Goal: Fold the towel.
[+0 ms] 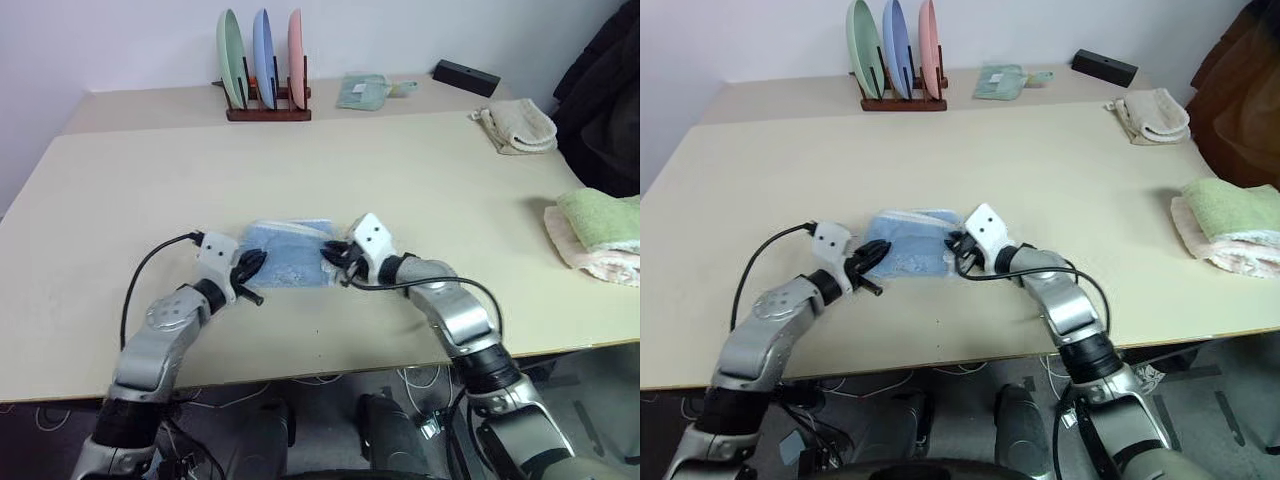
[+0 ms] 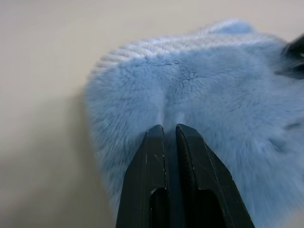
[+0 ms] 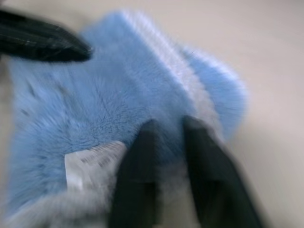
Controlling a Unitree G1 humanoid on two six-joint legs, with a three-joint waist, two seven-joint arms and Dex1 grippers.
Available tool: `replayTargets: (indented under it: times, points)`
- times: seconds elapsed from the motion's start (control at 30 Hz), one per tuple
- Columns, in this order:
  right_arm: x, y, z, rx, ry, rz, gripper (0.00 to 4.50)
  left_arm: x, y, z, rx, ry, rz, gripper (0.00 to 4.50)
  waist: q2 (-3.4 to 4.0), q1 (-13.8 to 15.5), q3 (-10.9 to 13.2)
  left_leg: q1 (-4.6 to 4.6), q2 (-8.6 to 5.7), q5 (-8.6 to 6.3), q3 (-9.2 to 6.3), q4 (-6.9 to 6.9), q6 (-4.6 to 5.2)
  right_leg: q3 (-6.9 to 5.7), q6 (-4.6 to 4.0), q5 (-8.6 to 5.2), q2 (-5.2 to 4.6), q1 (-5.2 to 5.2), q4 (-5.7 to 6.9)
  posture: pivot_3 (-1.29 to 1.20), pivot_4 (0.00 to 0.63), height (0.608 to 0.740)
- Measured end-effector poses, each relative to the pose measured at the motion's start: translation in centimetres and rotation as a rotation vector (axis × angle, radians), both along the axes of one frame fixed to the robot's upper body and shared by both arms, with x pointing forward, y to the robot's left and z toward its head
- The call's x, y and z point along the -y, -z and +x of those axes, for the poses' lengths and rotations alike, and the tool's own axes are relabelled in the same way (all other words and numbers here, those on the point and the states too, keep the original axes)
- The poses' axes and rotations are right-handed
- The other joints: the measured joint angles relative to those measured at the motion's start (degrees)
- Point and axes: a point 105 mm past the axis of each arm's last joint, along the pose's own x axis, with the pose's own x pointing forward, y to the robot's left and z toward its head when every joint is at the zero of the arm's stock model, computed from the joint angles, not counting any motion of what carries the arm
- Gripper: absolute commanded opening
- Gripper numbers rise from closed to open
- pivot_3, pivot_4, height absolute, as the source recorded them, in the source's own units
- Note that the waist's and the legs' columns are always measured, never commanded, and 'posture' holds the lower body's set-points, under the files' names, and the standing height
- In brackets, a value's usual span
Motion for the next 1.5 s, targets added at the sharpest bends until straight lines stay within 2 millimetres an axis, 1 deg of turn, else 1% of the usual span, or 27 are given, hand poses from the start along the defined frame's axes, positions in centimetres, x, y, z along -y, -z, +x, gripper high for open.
replayTargets:
  times: [0.03, 0.07, 0.1, 0.13, 0.2, 0.27, 0.37, 0.5, 0.57, 0.63, 0.67, 0.77, 0.8, 0.83, 0.9, 0.97, 1.07, 1.13, 1.17, 1.27, 1.37, 1.43, 1.47, 1.5]
  points:
    - [0.7, -0.8, -0.1, -0.023, 0.011, 0.036, 2.83, -0.8, -0.6, -0.6, 0.012, 0.007, 0.006, 0.35, 0.0, 0.01, 0.0, 0.0, 0.01, 0.0, 0.0, -0.01, 0.0, 0.0, 0.0, 0.0, 0.0, 0.0, 0.01, 0.0, 0.15, 0.74]
    - [1.2, -1.3, -0.2, -0.045, 0.022, 0.062, 3.42, -1.4, -0.9, -1.1, 0.018, 0.013, 0.014, 0.35, 0.0, 0.03, 0.0, 0.01, 0.01, 0.0, 0.0, -0.01, 0.0, 0.0, -0.02, -0.01, 0.0, 0.0, 0.01, 0.0, 0.15, 0.74]
    - [1.6, -1.7, -0.4, -0.08, 0.033, 0.093, 3.85, -1.9, -1.3, -1.8, 0.019, 0.031, 0.031, 0.35, 0.0, 0.02, 0.0, 0.01, 0.01, 0.0, 0.01, -0.01, 0.01, 0.0, -0.04, -0.02, 0.01, 0.01, -0.01, 0.0, 0.15, 0.74]
    - [1.9, -1.8, -0.5, -0.12, 0.041, 0.116, 4.42, -2.2, -1.4, -2.4, 0.014, 0.053, 0.045, 0.35, 0.01, 0.06, 0.0, 0.01, 0.01, 0.0, 0.02, -0.01, 0.01, 0.0, -0.13, -0.07, 0.0, 0.01, -0.01, 0.0, 0.15, 0.74]
    - [2.0, -1.3, -0.7, -0.22, 0.062, 0.157, 4.48, -2.2, -1.4, -3.8, -0.005, 0.112, 0.064, 0.35, 0.01, 0.05, 0.0, 0.0, 0.01, 0.0, 0.04, -0.01, 0.01, 0.01, -0.23, -0.13, 0.0, 0.01, -0.03, 0.0, 0.15, 0.74]
    - [1.9, -0.9, -0.6, -0.3, 0.083, 0.192, 4.48, -2.0, -1.5, -4.7, -0.018, 0.157, 0.068, 0.35, 0.04, 0.14, 0.02, -0.01, 0.01, 0.0, 0.04, -0.01, 0.01, 0.01, -0.24, -0.13, 0.0, 0.01, -0.03, 0.0, 0.15, 0.74]
    - [1.2, 0.0, 0.1, -0.396, 0.117, 0.221, 4.48, -1.7, -2.3, -4.9, 0.005, 0.178, 0.079, 0.35, 0.03, 0.21, 0.02, 0.0, 0.0, 0.0, 0.04, 0.01, 0.01, 0.01, -0.25, -0.12, 0.0, 0.02, -0.02, 0.0, 0.15, 0.74]
    - [0.3, 1.9, 0.5, -0.49, 0.136, 0.224, 4.48, -1.1, -3.3, -4.8, 0.045, 0.197, 0.087, 0.35, 0.04, 0.05, 0.02, -0.01, -0.01, 0.0, 0.05, -0.02, 0.01, 0.01, -0.1, -0.03, 0.0, 0.01, -0.03, 0.0, 0.15, 0.74]
    - [-0.6, 2.2, 0.6, -0.504, 0.121, 0.221, 4.48, -0.5, -3.3, -5.0, 0.051, 0.212, 0.084, 0.35, 0.04, -0.19, 0.02, 0.0, 0.0, -0.01, 0.07, -0.03, 0.01, 0.01, -0.05, -0.01, 0.0, 0.0, -0.03, 0.0, 0.15, 0.74]
    - [-1.4, 2.2, 0.8, -0.514, 0.109, 0.227, 3.95, 0.3, -3.3, -5.2, 0.057, 0.227, 0.067, 0.35, 0.04, -0.36, 0.02, 0.03, 0.02, 0.0, 0.06, -0.04, 0.01, 0.01, -0.05, 0.0, 0.03, 0.0, -0.01, 0.0, 0.15, 0.74]
    - [-1.8, 2.3, 0.8, -0.523, 0.104, 0.235, 3.56, 0.6, -3.3, -5.2, 0.059, 0.232, 0.058, 0.35, 0.04, -0.37, 0.02, 0.03, 0.03, 0.0, 0.05, -0.05, 0.01, 0.01, -0.04, 0.0, 0.05, 0.0, 0.0, 0.0, 0.15, 0.74]
    - [-3.1, 2.7, 0.6, -0.553, 0.079, 0.257, 2.11, 1.4, -3.4, -5.3, 0.068, 0.229, 0.027, 0.35, 0.06, -0.25, 0.03, 0.02, 0.04, 0.0, 0.05, -0.06, 0.01, 0.01, -0.04, 0.0, 0.06, -0.01, -0.01, 0.0, 0.15, 0.74]
    - [-3.5, 2.7, 0.5, -0.555, 0.069, 0.263, 1.52, 1.6, -3.6, -5.2, 0.074, 0.226, 0.013, 0.35, 0.06, -0.2, 0.03, 0.01, 0.04, 0.0, 0.05, -0.05, 0.01, 0.01, -0.04, 0.0, 0.06, -0.01, -0.01, 0.0, 0.15, 0.74]
    - [-3.8, 2.6, 0.4, -0.556, 0.062, 0.267, 1.07, 1.8, -3.7, -5.1, 0.079, 0.223, 0.003, 0.35, 0.06, -0.16, 0.03, 0.01, 0.04, 0.0, 0.05, -0.04, 0.01, 0.01, -0.04, 0.0, 0.06, -0.01, -0.01, 0.0, 0.15, 0.74]
    - [-3.9, 2.4, 0.5, -0.556, 0.064, 0.28, 0.01, 2.1, -3.9, -5.0, 0.092, 0.211, -0.033, 0.35, 0.05, 0.02, 0.03, 0.01, 0.03, 0.0, 0.04, -0.03, 0.01, 0.01, -0.04, 0.0, 0.06, 0.0, -0.02, 0.0, 0.15, 0.74]
    - [-3.8, 2.2, 0.6, -0.555, 0.075, 0.297, 0.01, 2.5, -4.0, -5.0, 0.098, 0.208, -0.056, 0.35, 0.05, 0.02, 0.03, 0.01, 0.02, 0.0, 0.04, -0.02, 0.01, 0.02, -0.04, 0.0, 0.06, 0.01, -0.02, 0.0, 0.15, 0.74]
    - [-2.7, 1.5, 1.1, -0.534, 0.117, 0.343, 0.01, 3.4, -4.4, -4.9, 0.117, 0.224, -0.068, 0.35, 0.06, 0.14, 0.03, 0.0, 0.02, 0.0, 0.04, -0.02, 0.01, 0.01, -0.04, 0.0, 0.06, 0.0, -0.02, 0.0, 0.15, 0.74]
    - [-1.0, 0.0, 1.7, -0.473, 0.175, 0.388, 0.01, 3.8, -4.7, -4.7, 0.13, 0.231, -0.074, 0.35, 0.05, 0.17, 0.03, -0.01, 0.01, 0.0, 0.04, -0.01, 0.01, 0.02, -0.04, 0.0, 0.05, 0.01, -0.03, 0.0, 0.15, 0.74]
    - [0.6, -0.7, 2.3, -0.439, 0.234, 0.42, 0.01, 4.0, -4.9, -4.6, 0.138, 0.234, -0.075, 0.35, 0.05, 0.31, 0.03, -0.02, 0.0, 0.0, 0.04, -0.01, 0.01, 0.02, -0.04, 0.0, 0.04, 0.01, -0.03, 0.0, 0.15, 0.74]
    - [7.0, -2.7, 3.9, -0.35, 0.463, 0.522, 0.01, 4.7, -5.0, -4.1, 0.149, 0.243, -0.087, 0.35, 0.06, 0.41, 0.03, -0.02, -0.03, 0.0, 0.05, 0.01, 0.01, 0.01, -0.04, 0.0, 0.03, 0.05, -0.06, 0.0, 0.15, 0.74]
    - [13.3, -4.0, 4.5, -0.279, 0.681, 0.619, 0.01, 5.5, -5.0, -3.4, 0.155, 0.253, -0.095, 0.35, 0.06, 0.28, 0.04, -0.02, -0.02, 0.0, 0.05, -0.02, 0.01, 0.01, -0.04, 0.0, 0.03, 0.04, -0.05, 0.0, 0.15, 0.74]
    - [17.8, -4.3, 4.7, -0.259, 0.865, 0.714, 0.01, 6.3, -4.7, -2.7, 0.158, 0.27, -0.085, 0.35, 0.07, 0.23, 0.03, -0.01, -0.02, 0.0, 0.07, -0.02, 0.02, 0.02, -0.04, 0.0, 0.03, 0.05, -0.04, 0.0, 0.15, 0.74]
    - [19.4, -4.1, 4.6, -0.259, 0.935, 0.751, 0.01, 6.6, -4.6, -2.4, 0.158, 0.273, -0.085, 0.35, 0.07, 0.17, 0.03, -0.01, -0.02, 0.0, 0.08, -0.02, 0.02, 0.02, -0.04, 0.0, 0.03, 0.05, -0.05, 0.0, 0.15, 0.74]
    - [21.2, -3.5, 4.4, -0.273, 1.019, 0.796, 0.01, 6.8, -4.5, -2.0, 0.157, 0.275, -0.083, 0.35, 0.07, 0.05, 0.03, 0.0, -0.01, 0.0, 0.08, -0.03, 0.03, 0.02, -0.03, 0.0, 0.04, 0.05, -0.04, 0.0, 0.15, 0.74]
